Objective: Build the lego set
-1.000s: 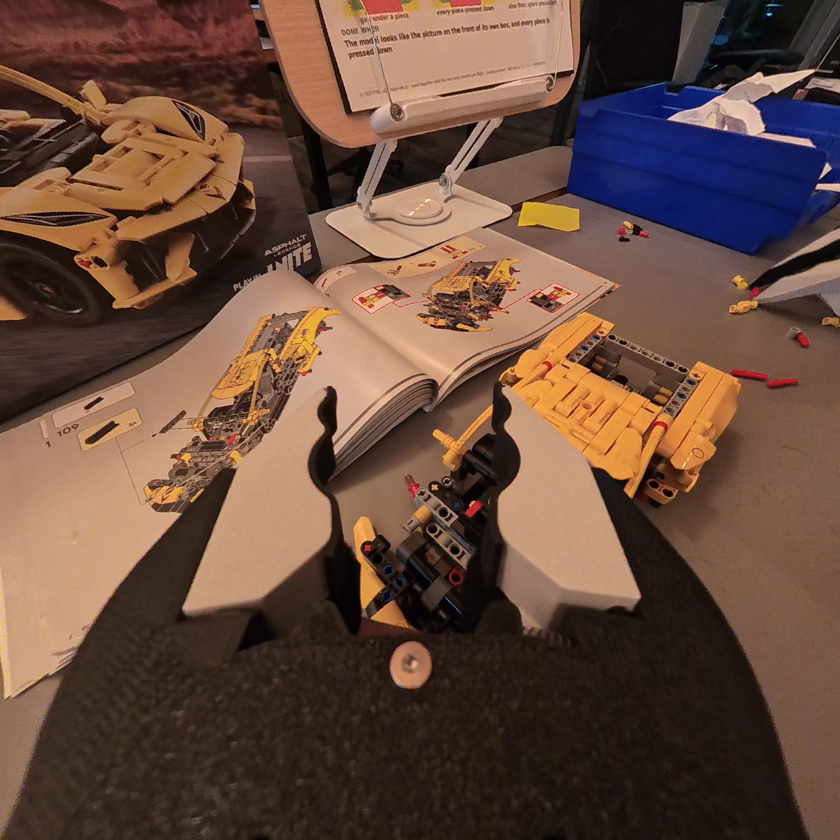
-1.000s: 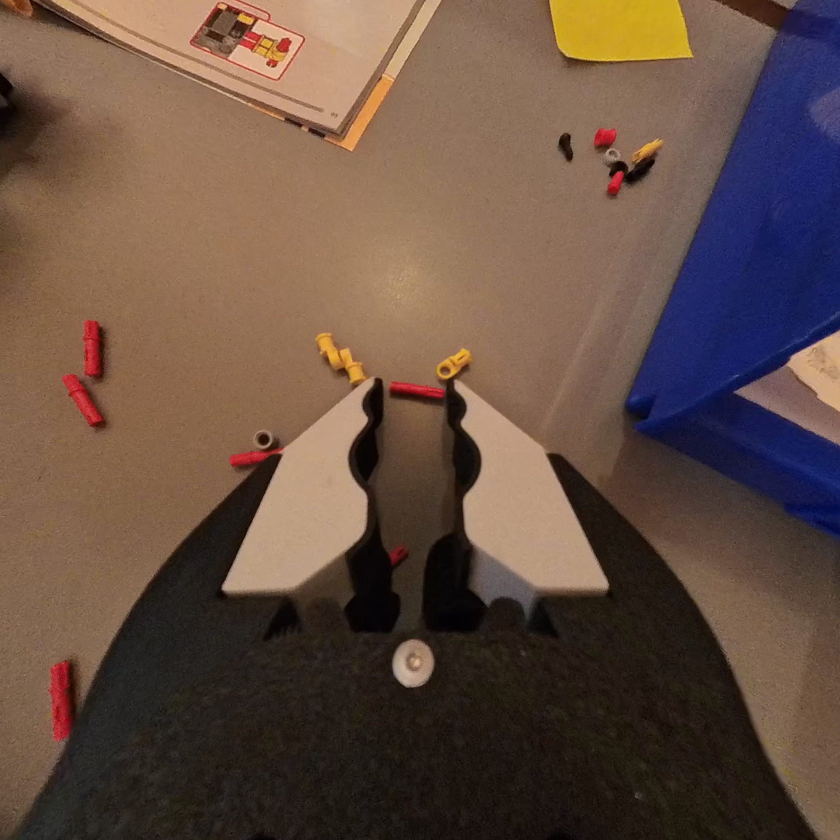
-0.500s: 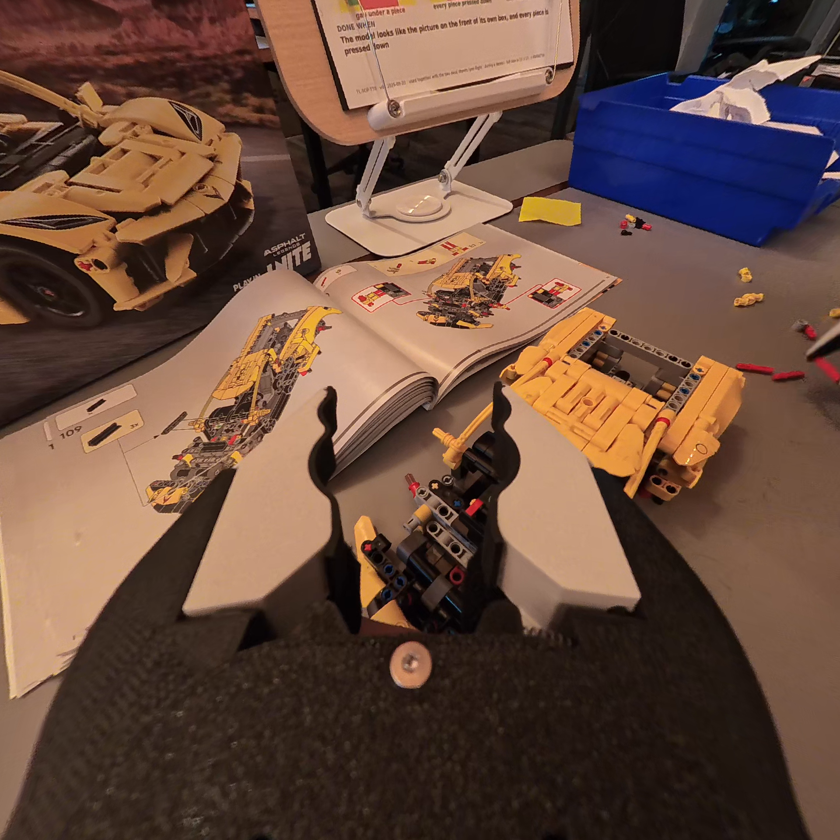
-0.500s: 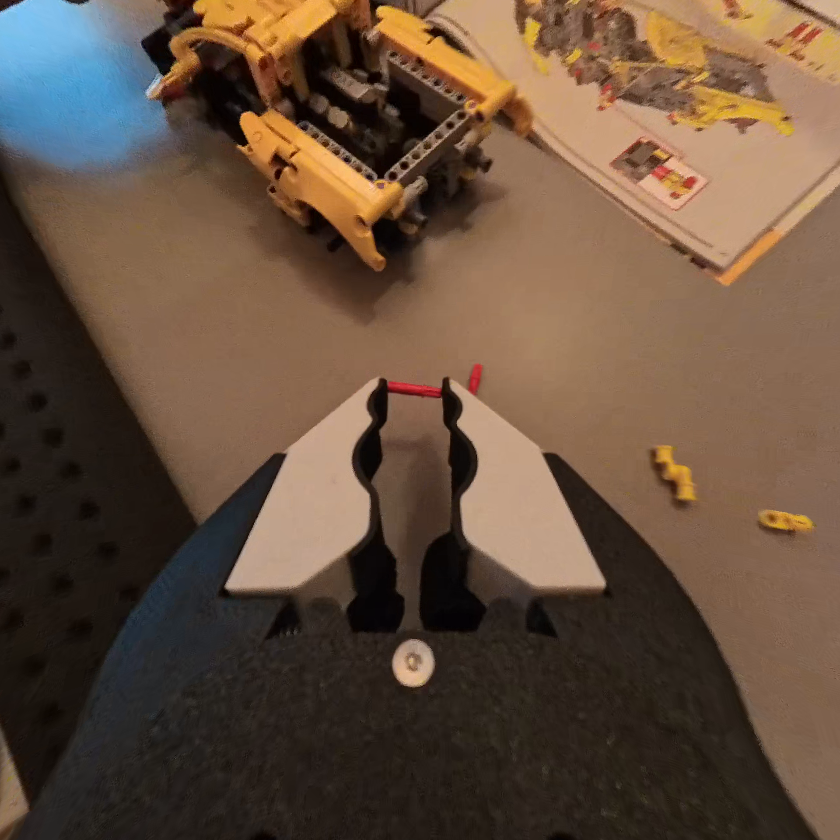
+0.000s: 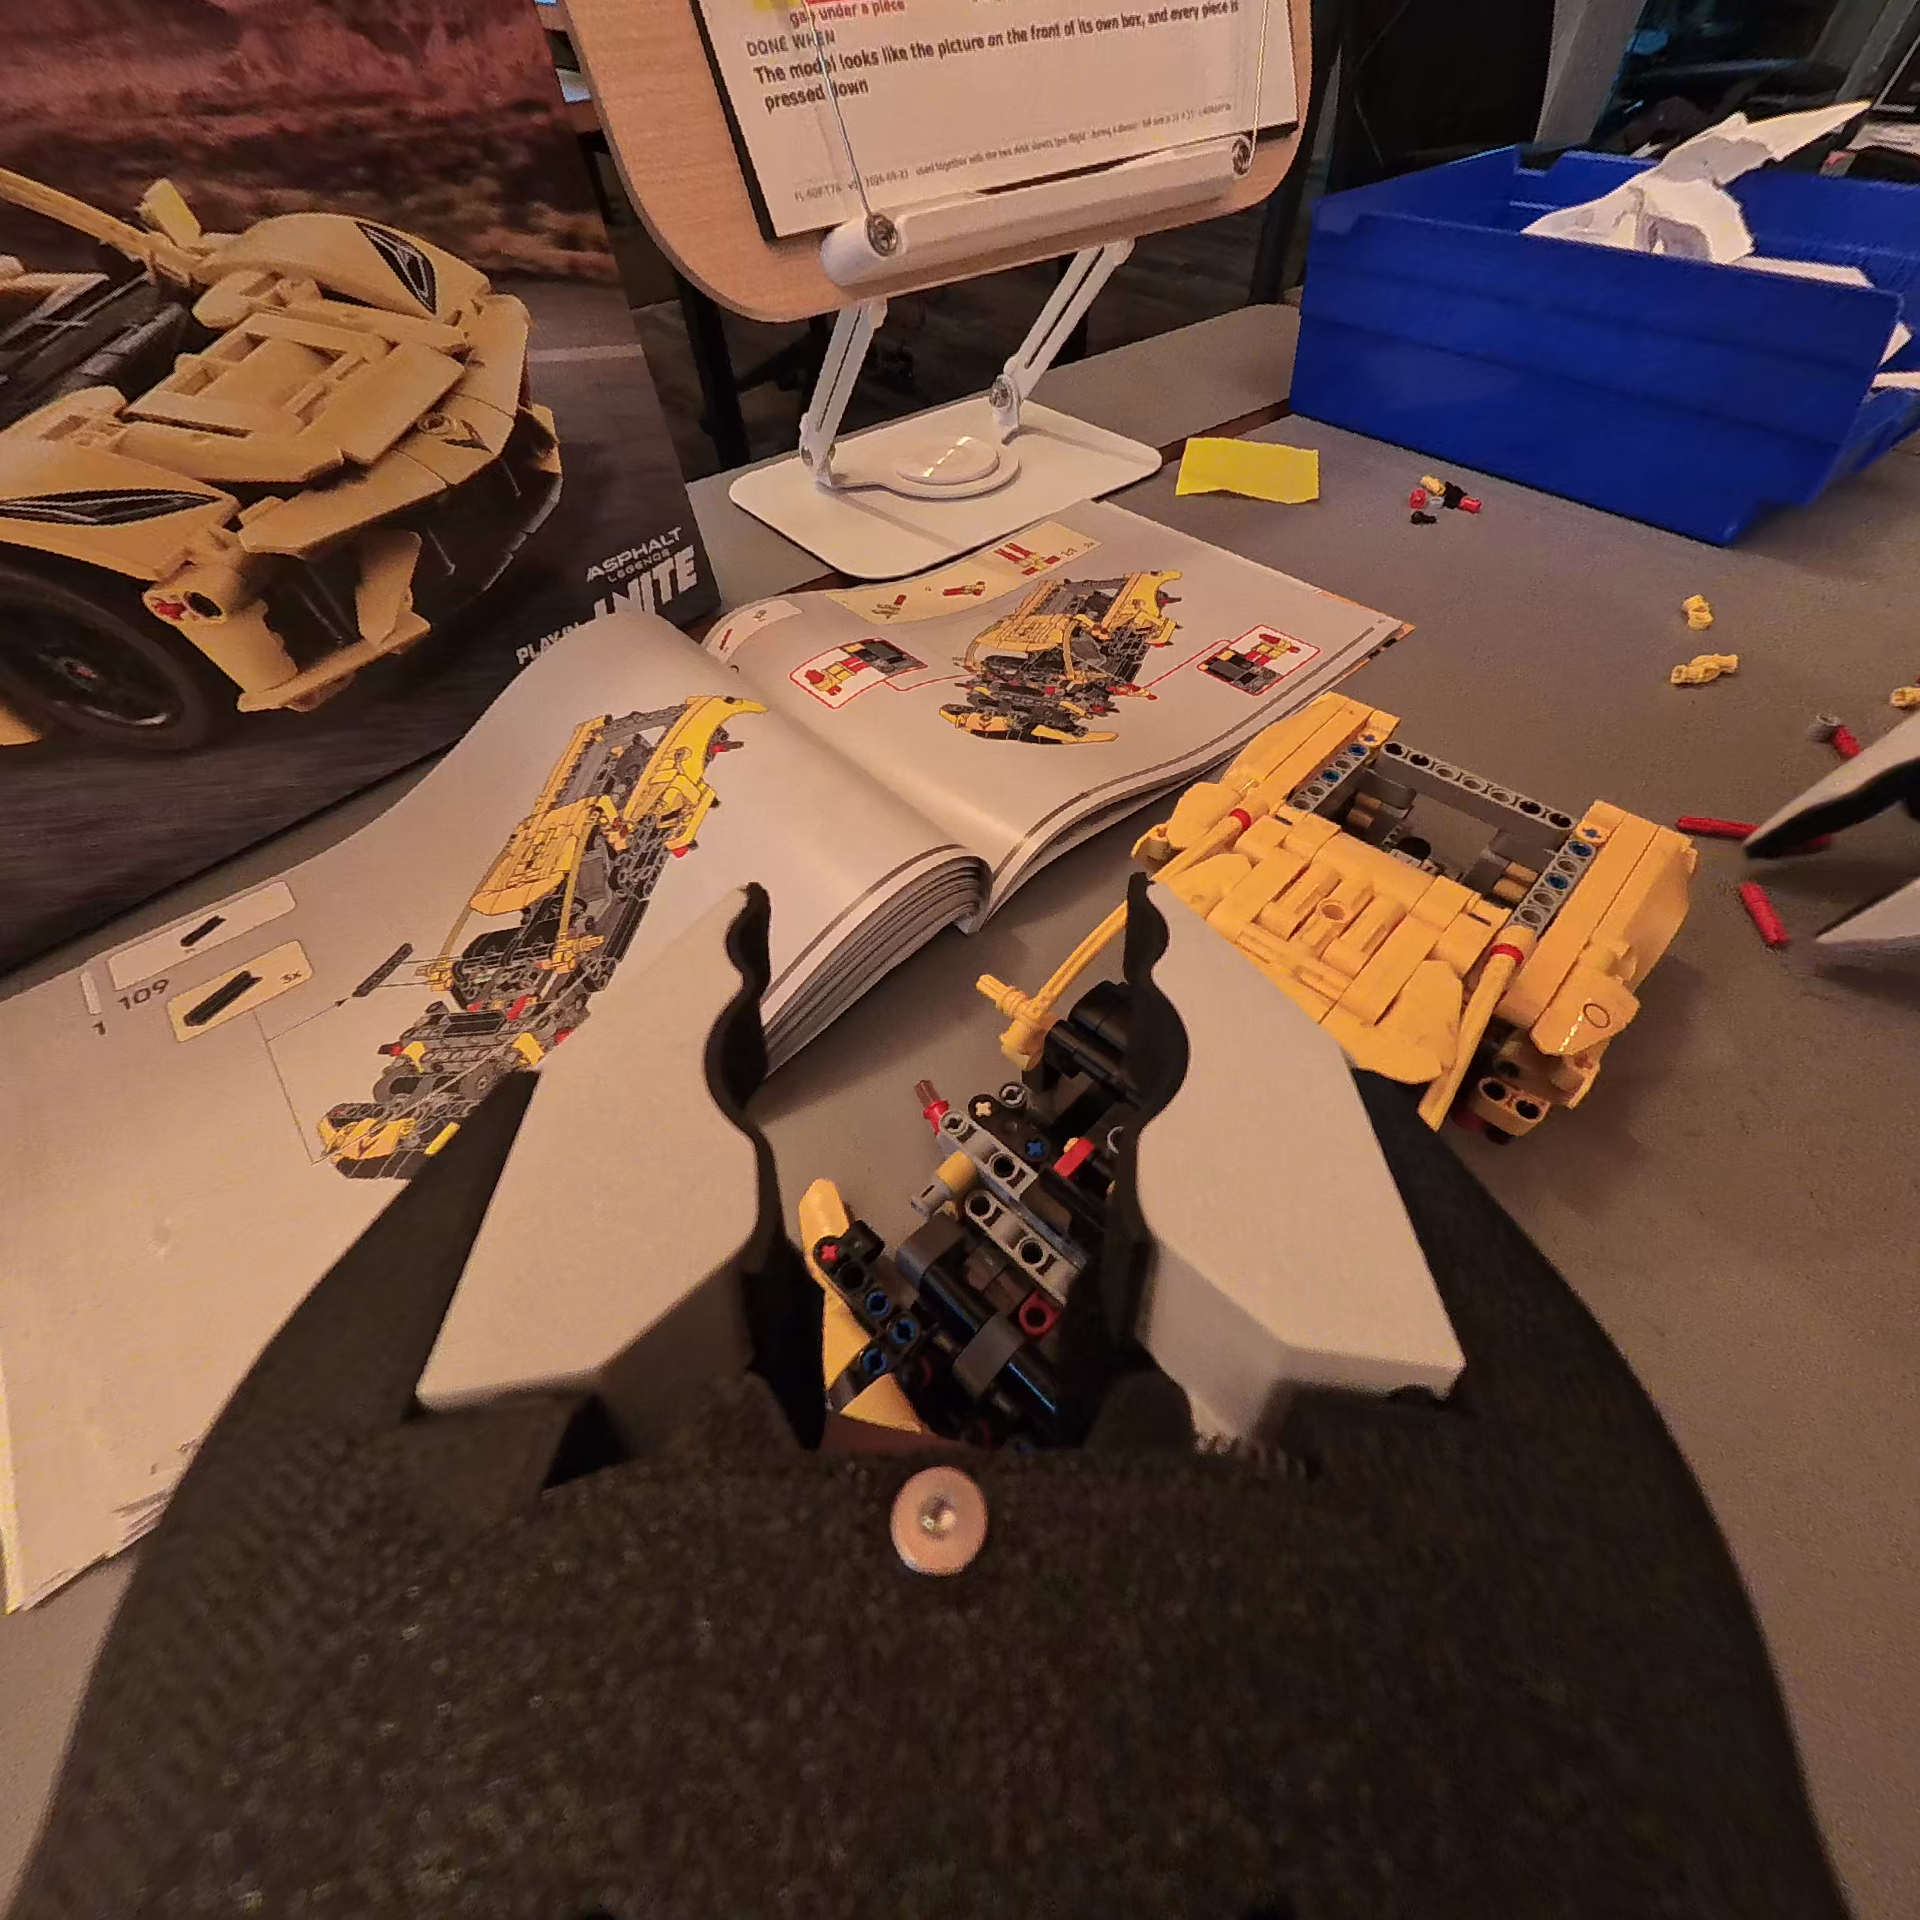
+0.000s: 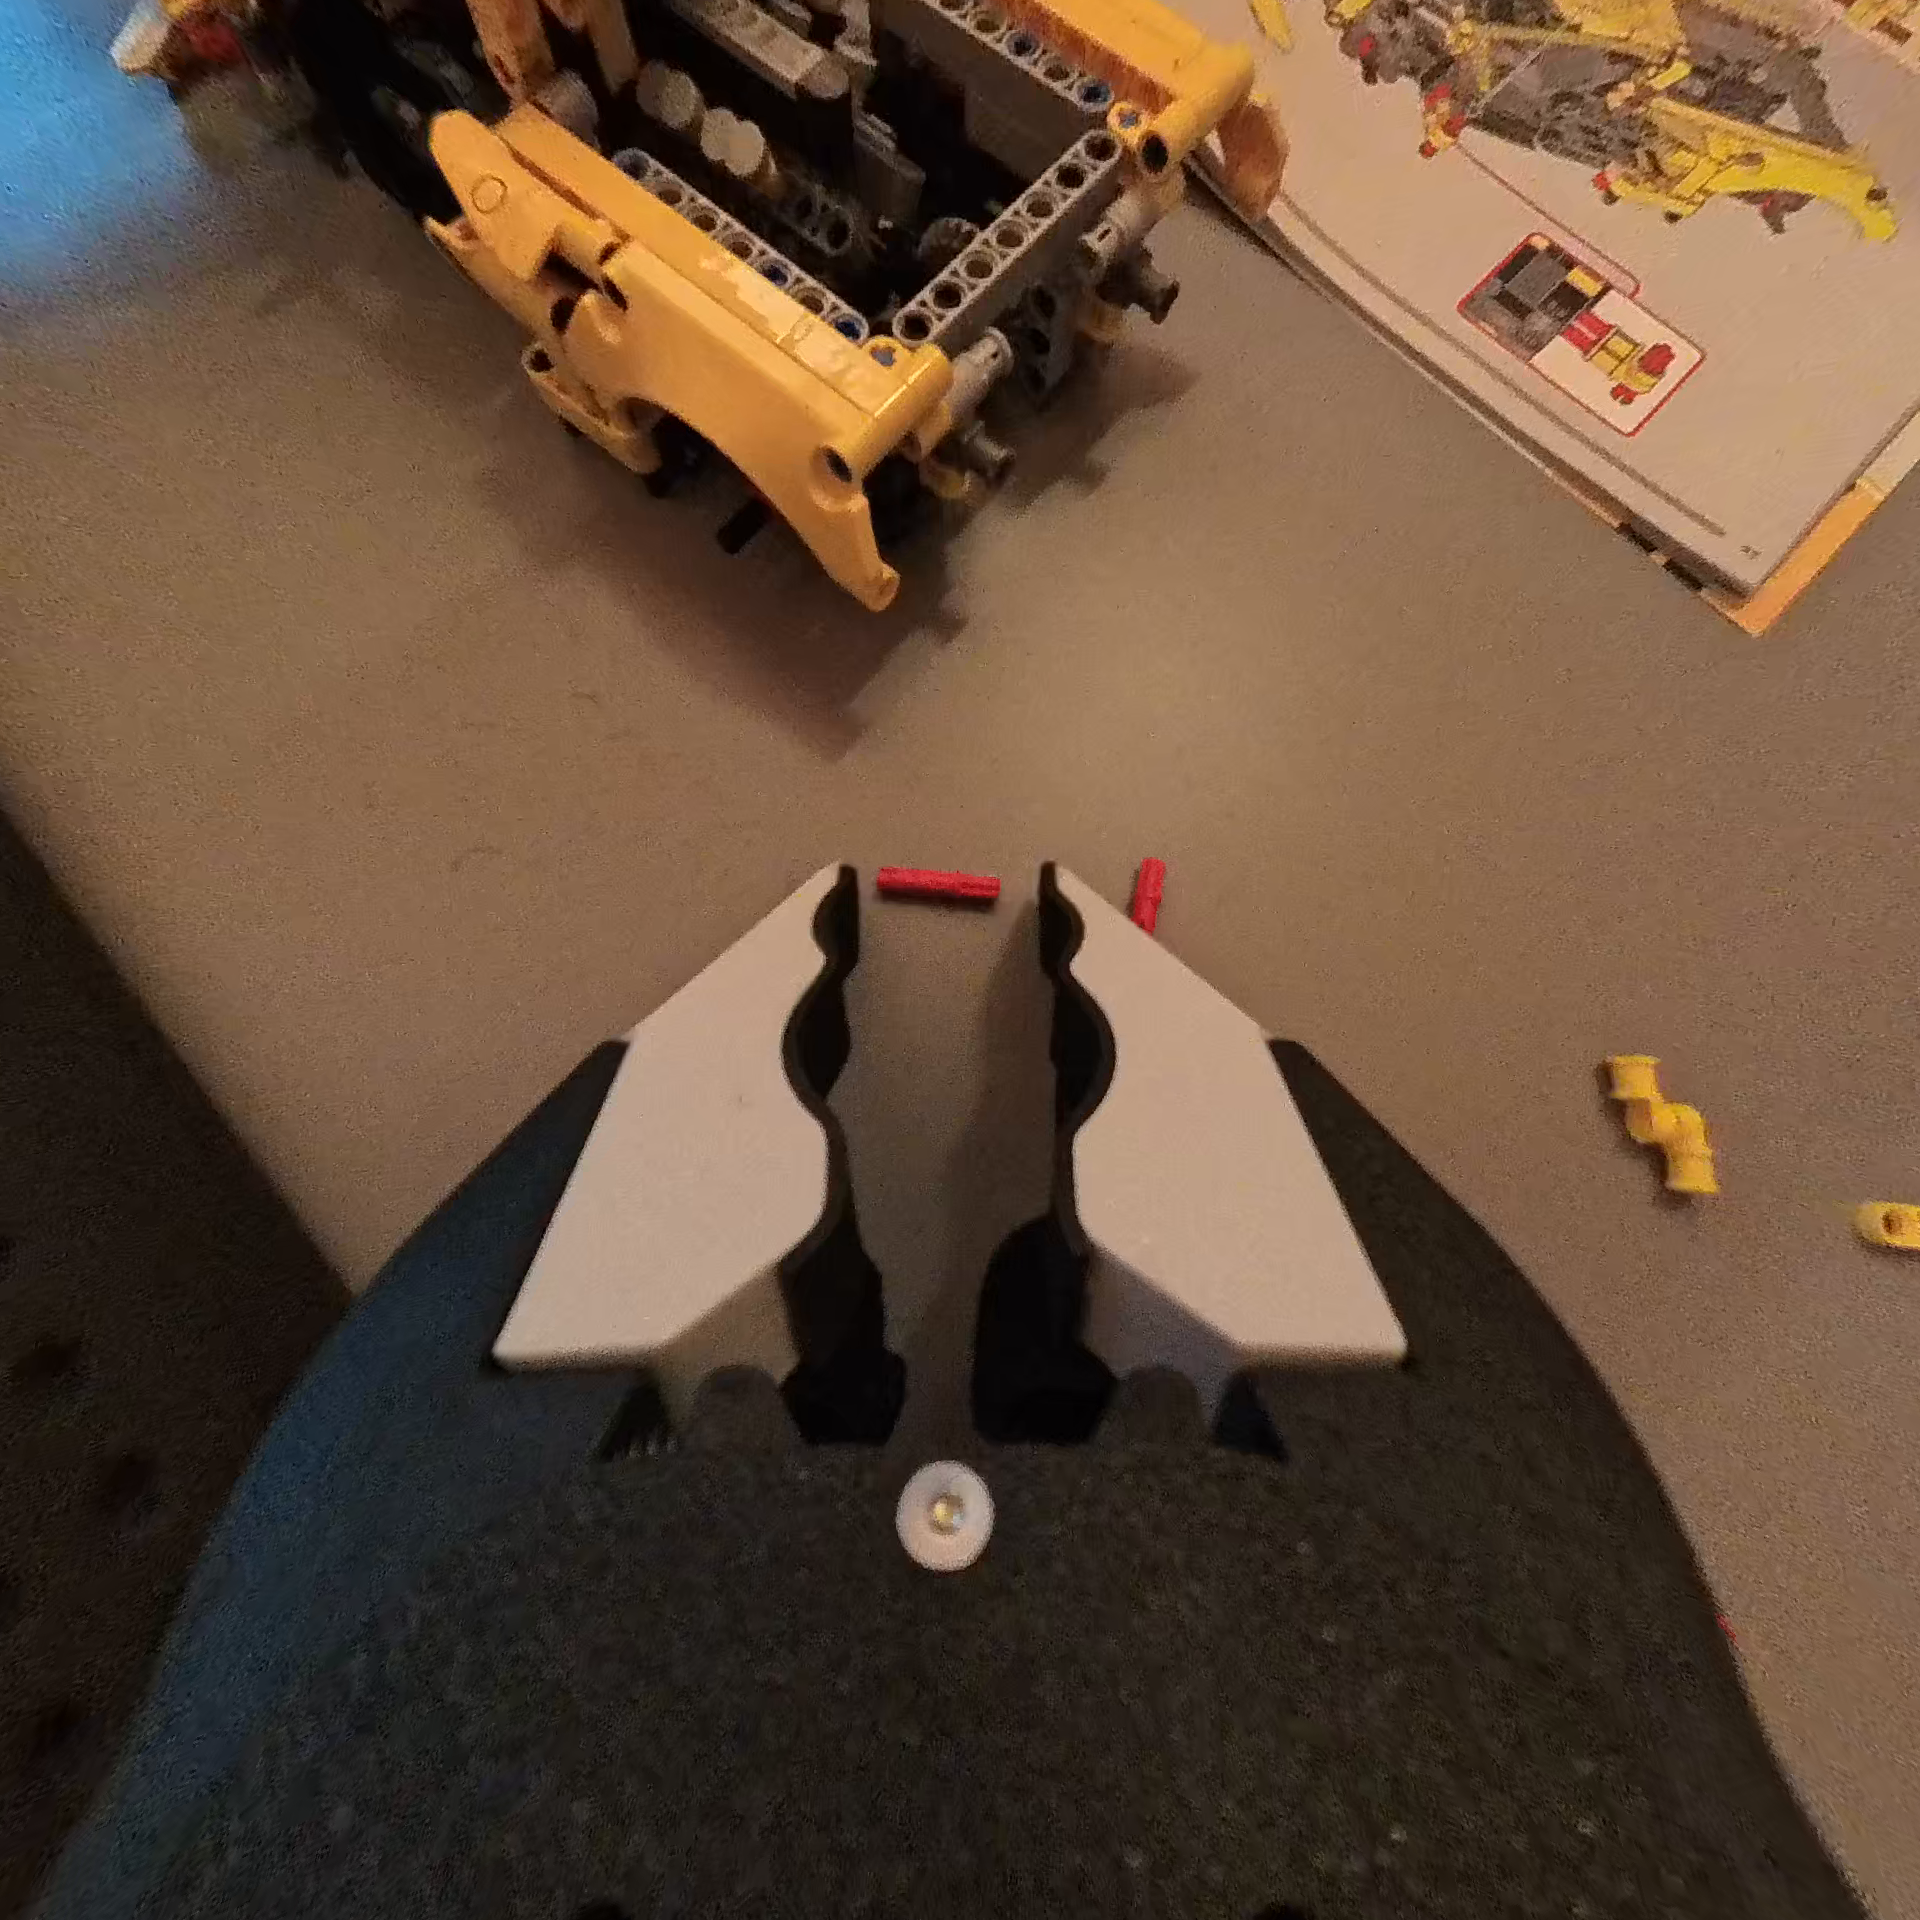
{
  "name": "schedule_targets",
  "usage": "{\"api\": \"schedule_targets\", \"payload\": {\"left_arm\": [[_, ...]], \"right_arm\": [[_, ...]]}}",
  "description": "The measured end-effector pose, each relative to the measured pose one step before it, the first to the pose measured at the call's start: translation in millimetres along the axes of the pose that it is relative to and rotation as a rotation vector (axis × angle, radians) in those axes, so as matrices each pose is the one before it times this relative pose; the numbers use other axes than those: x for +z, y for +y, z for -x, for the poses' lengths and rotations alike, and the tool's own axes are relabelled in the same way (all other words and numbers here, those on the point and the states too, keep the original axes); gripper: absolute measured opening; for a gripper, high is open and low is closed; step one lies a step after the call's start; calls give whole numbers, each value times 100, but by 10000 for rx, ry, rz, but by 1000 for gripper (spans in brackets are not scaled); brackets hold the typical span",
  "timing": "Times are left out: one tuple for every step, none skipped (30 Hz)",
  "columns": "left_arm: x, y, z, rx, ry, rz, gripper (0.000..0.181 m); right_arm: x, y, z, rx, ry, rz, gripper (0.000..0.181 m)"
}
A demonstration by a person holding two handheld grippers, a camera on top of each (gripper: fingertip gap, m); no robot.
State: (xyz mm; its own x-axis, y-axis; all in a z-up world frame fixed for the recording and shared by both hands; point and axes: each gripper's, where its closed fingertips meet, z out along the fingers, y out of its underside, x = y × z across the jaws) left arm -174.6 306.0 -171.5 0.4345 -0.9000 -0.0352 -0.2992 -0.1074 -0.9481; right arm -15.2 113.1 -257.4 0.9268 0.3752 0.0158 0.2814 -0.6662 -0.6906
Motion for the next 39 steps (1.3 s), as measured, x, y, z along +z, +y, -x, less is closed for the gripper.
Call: {"api": "schedule_targets", "payload": {"left_arm": [[5, 22, -16, -4, 9, 2, 69], [15, 30, -10, -8, 13, 12, 69], [9, 18, -15, -8, 10, 9, 69], [-12, 2, -19, -5, 8, -1, 69], [-18, -41, -42, -5, 19, -13, 69], [-23, -54, -75, -10, 33, -16, 69], [-30, -86, -105, -8, 40, -18, 69], [-43, -121, -122, 9, 36, -32, 69], [-31, -143, -142, 29, 27, -47, 69], [-10, -117, -128, 39, 22, -37, 69], [31, -33, -116, 43, 16, -7, 69], [67, 44, -83, 41, 7, 23, 69], [85, 121, -68, 32, 7, 49, 69], [96, 157, -44, 23, 11, 64, 69], [77, 153, -22, 17, 1, 56, 69], [63, 115, 7, 9, -8, 36, 69], [63, 93, 15, 3, -7, 26, 69], [34, 68, 39, -2, -10, 22, 69], [14, 48, 57, -4, -18, 17, 69], [4, 32, 83, -4, -24, 8, 69], [-19, 11, 93, -7, -32, 1, 69], [-26, 4, 108, -12, -33, -7, 69], [-36, -20, 96, -21, -25, -13, 69], [-45, -40, 94, -28, -17, -16, 69], [-43, -52, 72, -34, -11, -25, 69], [-35, -62, 42, -37, -1, -30, 69], [-9, -41, 14, -36, 10, -21, 69], [2, -20, -19, -26, 17, -8, 69], [16, 11, -36, -5, 17, 6, 69], [21, 15, -32, 15, 5, 11, 69], [21, 34, -37, 24, 0, 10, 69], [11, 21, -50, 21, 8, 14, 69], [22, 5, -52, 18, 11, 12, 69], [-2, -29, -36, 17, 3, -6, 68], [-7, -65, -38, 12, 5, -20, 68], [-4, -47, -56, 2, 19, -13, 69], [9, -13, -67, 3, 21, 2, 69], [6, -7, -36, 15, 5, 6, 69], [-25, -8, -25, 26, -8, -3, 69]], "right_arm": [[-727, -83, -121, 97, 10, -161, 34], [-981, -42, -545, 147, 204, -203, 37], [-1209, 177, -1007, 169, 411, -170, 39], [-1323, 526, -1264, 147, 465, -68, 40], [-1325, 913, -1499, 147, 515, 66, 39], [-1203, 1257, -1724, 144, 573, 177, 39], [-986, 1551, -1947, 192, 659, 258, 37], [-678, 1637, -1725, 302, 488, 277, 35], [-406, 1500, -1148, 377, 168, 291, 34], [-244, 1067, -714, 406, 4, 167, 35], [-110, 604, -473, 354, -20, -39, 35], [-25, 322, -376, 243, 46, -94, 35], [32, 22, -235, 130, 48, -132, 35], [118, -227, -121, 110, 37, -211, 34], [225, -243, 26, 149, -51, -160, 30], [355, -166, 160, 174, -157, -14, 28], [389, -76, 118, 134, -124, 104, 29], [383, -134, 150, 72, -103, 67, 29], [332, -196, 66, 11, -16, 10, 29], [267, -180, -129, -57, 128, 4, 29], [203, -68, -209, -110, 184, 38, 28], [116, 94, -435, -118, 298, 118, 27], [81, 116, -192, -101, 111, 70, 27], [84, 92, 174, -37, -136, 12, 19], [37, 173, 5, -38, -11, 59, 7], [-72, 93, -183, -92, 158, 24, 3], [-148, 145, -12, -127, 70, 132, 3], [-291, 104, -54, -128, 92, 129, 3], [-456, -97, -109, -71, 168, -2, 3], [-605, -281, -110, -52, 181, -117, 3], [-708, -432, 11, -47, 127, -167, 3], [-757, -639, 172, -65, 67, -253, 3], [-697, -873, 716, -109, -183, -366, 3], [-458, -1079, 1825, -186, -755, -456, 3], [-28, -1037, 2785, -215, -1198, -396, 3], [560, -664, 3054, -259, -1241, -122, 3], [1084, -265, 2382, -302, -820, 132, 3], [1334, -22, 1399, -296, -285, 285, 3], [1320, -9, 991, -301, -143, 285, 3]]}}
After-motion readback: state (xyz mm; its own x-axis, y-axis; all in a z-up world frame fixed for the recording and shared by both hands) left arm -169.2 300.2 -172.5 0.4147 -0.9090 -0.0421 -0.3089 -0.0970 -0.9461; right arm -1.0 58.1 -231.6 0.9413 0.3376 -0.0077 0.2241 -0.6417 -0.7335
